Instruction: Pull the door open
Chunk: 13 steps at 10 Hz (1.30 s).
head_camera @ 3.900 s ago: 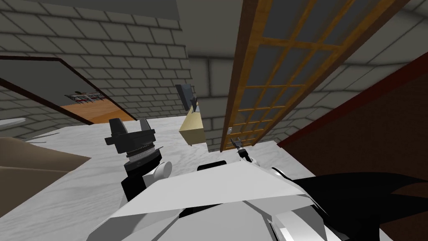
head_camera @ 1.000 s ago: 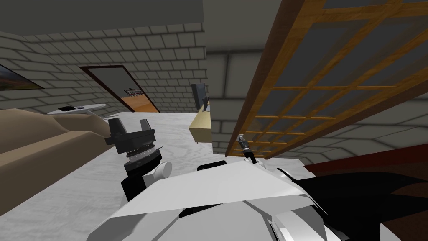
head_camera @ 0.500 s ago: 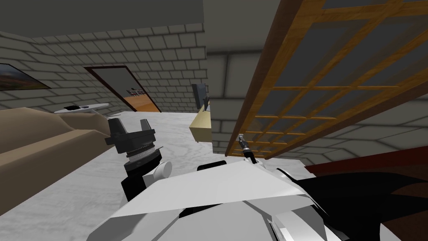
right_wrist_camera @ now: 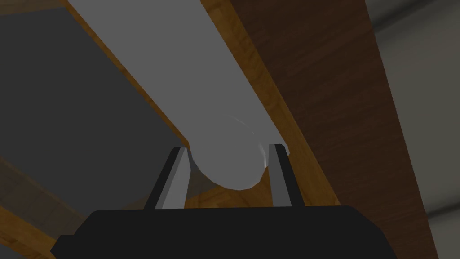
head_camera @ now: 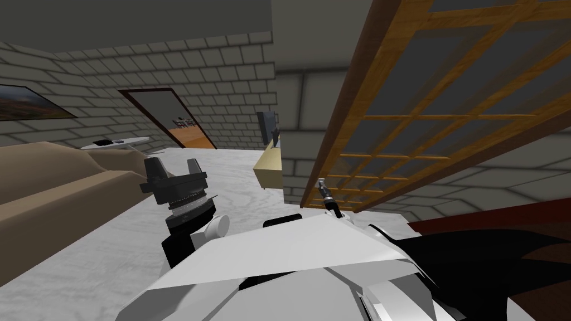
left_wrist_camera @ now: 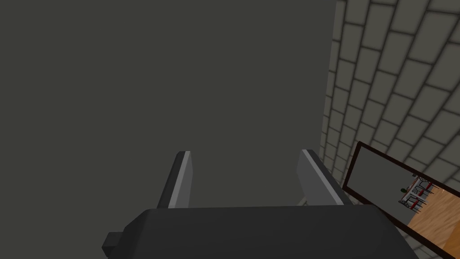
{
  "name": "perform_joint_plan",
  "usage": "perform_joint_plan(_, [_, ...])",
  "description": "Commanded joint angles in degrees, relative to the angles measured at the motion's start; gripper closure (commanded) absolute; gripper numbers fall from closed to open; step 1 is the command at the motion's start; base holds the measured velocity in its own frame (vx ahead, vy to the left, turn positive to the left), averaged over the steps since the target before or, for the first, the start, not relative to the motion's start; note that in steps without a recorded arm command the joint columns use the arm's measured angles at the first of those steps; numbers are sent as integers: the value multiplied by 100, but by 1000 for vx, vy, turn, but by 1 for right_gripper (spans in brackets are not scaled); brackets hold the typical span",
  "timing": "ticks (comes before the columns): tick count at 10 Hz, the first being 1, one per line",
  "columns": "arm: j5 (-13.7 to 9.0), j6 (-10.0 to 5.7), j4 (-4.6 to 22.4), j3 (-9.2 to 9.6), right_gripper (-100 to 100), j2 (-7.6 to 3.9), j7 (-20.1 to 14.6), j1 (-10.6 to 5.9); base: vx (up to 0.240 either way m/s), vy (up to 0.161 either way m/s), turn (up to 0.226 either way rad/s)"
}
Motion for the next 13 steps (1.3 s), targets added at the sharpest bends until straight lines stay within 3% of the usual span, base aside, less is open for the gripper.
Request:
perform_joint_plan(1, [-43, 7, -29, 18, 100, 8, -286, 20, -34, -13, 37])
perform_joint_plan(10, [-193, 23, -135, 89, 100, 15, -1462, 57, -28, -9, 25])
perform_joint_plan(11, [-200, -57, -119, 121, -100, -30, -1217, 120, -10, 17, -18])
perform_joint_plan(13, [-214, -152, -95, 160, -100, -82, -1012, 187, 5, 38, -30])
